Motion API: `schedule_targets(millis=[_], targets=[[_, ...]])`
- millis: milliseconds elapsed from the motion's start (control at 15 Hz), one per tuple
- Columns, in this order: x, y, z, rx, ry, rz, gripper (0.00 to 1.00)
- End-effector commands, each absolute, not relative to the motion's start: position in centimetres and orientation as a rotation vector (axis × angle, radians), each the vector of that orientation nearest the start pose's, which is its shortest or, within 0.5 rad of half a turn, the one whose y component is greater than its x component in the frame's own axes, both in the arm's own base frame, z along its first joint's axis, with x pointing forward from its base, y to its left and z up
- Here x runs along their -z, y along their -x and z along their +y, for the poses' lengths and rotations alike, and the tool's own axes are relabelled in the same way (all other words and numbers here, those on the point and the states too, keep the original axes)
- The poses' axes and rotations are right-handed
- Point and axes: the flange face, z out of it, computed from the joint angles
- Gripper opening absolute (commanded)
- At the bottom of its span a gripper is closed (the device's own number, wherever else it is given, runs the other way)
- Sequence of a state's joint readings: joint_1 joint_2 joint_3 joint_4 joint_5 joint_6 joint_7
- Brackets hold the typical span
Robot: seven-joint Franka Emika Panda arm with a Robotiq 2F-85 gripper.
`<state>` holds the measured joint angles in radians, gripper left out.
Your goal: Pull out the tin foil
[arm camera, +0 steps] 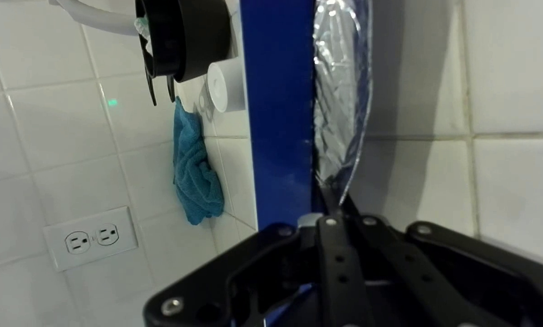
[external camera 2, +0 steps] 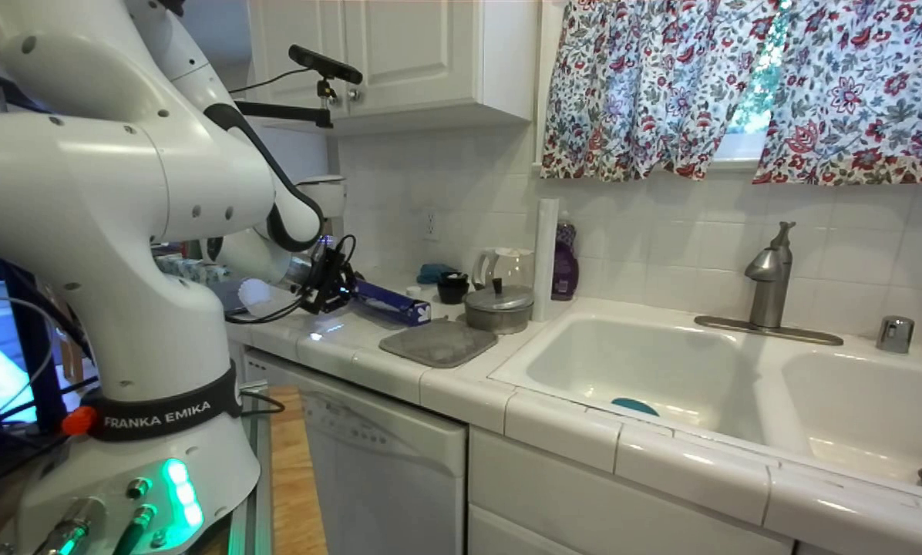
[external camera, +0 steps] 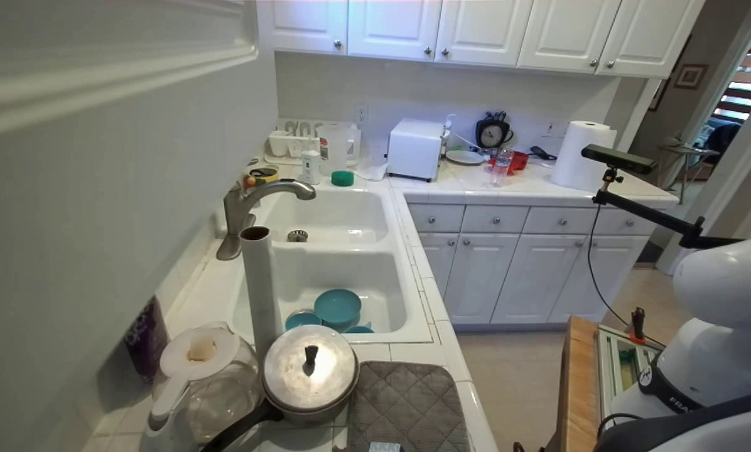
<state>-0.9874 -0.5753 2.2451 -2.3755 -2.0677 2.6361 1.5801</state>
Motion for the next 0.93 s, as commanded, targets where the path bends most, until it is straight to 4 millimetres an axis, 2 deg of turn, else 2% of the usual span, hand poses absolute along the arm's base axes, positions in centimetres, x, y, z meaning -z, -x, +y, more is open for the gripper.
schedule_targets(millis=[0,267,867], targets=[[-14.6,-15.6,42.9,-1.241,-1.352,1.925,0.0],[-15.0,-14.5,42.9,-1.219,-1.386,1.961,0.0],[-15.1,-10.7,41.6,-1.134,-1.432,2.087,0.0]])
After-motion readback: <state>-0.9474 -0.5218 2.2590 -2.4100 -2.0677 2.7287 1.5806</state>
